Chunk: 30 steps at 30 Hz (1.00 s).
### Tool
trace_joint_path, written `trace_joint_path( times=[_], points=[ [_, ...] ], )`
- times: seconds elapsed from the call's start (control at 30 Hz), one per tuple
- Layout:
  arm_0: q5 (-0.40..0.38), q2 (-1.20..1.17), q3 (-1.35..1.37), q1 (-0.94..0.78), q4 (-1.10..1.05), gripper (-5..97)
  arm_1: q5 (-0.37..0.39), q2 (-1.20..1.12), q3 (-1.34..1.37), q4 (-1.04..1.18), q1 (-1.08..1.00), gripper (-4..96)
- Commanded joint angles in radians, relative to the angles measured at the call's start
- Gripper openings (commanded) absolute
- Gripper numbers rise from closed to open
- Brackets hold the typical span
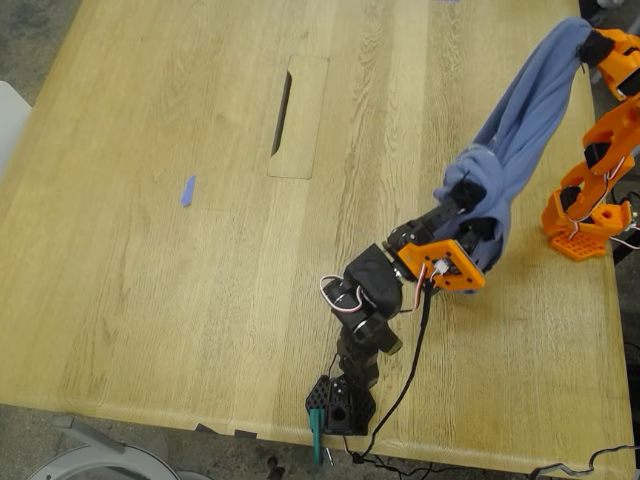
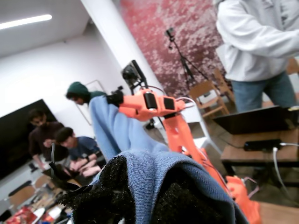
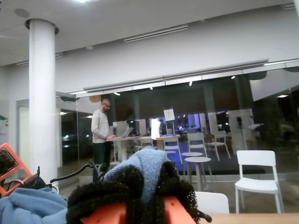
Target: Fold a T-shirt
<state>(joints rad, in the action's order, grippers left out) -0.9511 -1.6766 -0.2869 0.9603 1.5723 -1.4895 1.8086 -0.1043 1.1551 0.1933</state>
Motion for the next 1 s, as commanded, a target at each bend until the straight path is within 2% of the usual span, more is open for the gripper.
trace_joint_path(
  times=[0.0,0.13,0.43,0.53,0.7,0.83,0.97],
  points=[
    [0.0,-0.138,-0.031,0.074,0.04,0,-0.006,0.066,0.006,0.021,0.011,0.5],
    [-0.011,-0.149,-0.015,0.123,0.072,0,-0.006,0.101,0.046,0.044,0.023,0.5],
    [-0.077,-0.193,0.0,0.089,0.221,0,0.003,0.169,0.101,0.175,0.012,0.5],
    [-0.13,-0.195,0.003,0.046,0.244,0,0.006,0.179,0.127,0.179,0.014,0.5],
    [-0.13,-0.202,0.087,-0.046,0.258,0,0.015,0.169,0.13,0.238,0.017,0.4],
    [-0.16,-0.227,0.212,-0.143,0.258,0,0.023,0.143,0.137,0.249,0.018,0.4],
    [-0.204,-0.341,0.448,-0.244,0.252,0,0.031,0.115,0.129,0.272,0.034,0.4]
  ],
)
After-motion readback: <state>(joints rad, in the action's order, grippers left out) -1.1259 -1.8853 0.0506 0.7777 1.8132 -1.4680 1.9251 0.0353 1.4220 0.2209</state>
